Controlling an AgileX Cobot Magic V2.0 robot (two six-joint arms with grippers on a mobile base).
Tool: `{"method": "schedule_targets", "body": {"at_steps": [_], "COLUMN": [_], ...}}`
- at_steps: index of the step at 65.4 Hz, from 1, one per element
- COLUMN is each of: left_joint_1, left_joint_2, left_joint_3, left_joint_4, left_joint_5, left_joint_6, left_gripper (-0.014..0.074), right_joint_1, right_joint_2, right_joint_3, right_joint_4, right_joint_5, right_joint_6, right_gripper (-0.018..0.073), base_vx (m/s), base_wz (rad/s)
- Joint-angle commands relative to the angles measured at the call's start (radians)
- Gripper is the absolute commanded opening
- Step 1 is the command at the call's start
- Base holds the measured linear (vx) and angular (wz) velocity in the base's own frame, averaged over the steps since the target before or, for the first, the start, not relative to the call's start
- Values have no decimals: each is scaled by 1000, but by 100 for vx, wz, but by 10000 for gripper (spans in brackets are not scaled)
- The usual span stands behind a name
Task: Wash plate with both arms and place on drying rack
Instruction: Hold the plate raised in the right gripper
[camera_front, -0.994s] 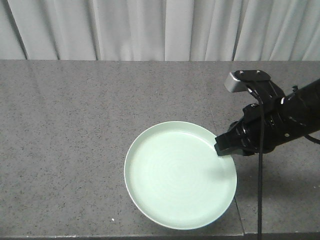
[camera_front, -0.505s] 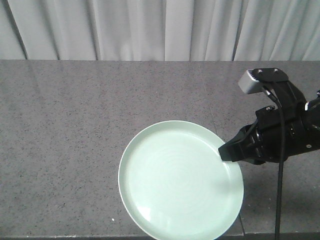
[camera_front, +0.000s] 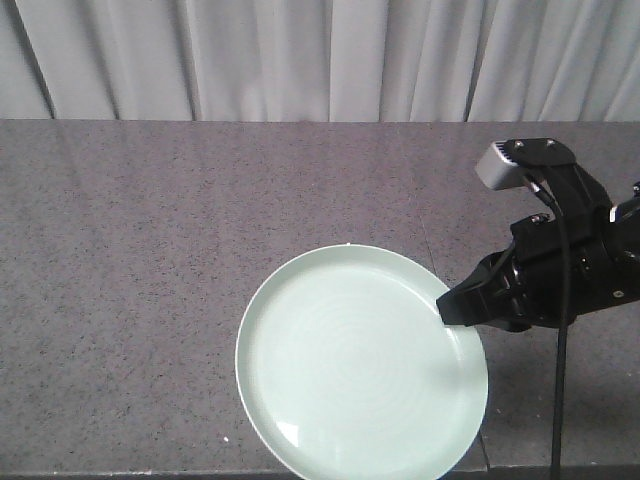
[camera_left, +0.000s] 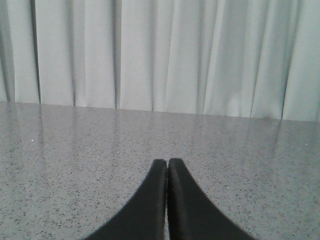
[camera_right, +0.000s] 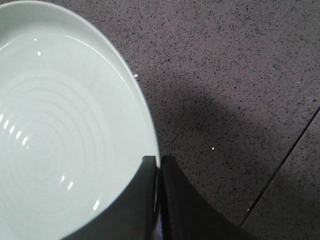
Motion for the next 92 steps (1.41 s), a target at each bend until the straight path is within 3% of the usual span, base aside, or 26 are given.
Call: {"method": "schedule_targets", "body": {"at_steps": [1,92], "left_joint_1": [-3,-3], "left_joint_2": [-15,-15], "left_joint_3": [-21,-21], "left_joint_4": [-2,-2], "left_joint_5": [-78,-78], "left_joint_6": [-9,-9], "left_gripper": [-6,-6], "right_joint_1": [-3,-3], "right_joint_2": [-27,-27], "right_joint_3": [-24,-24], "right_joint_4": [46,46], "right_joint_5": [-21,-22], "right_joint_6": [-4,-4], "right_gripper": [-1,-1], "base_vx": [0,-2], "base_wz": [0,8]}}
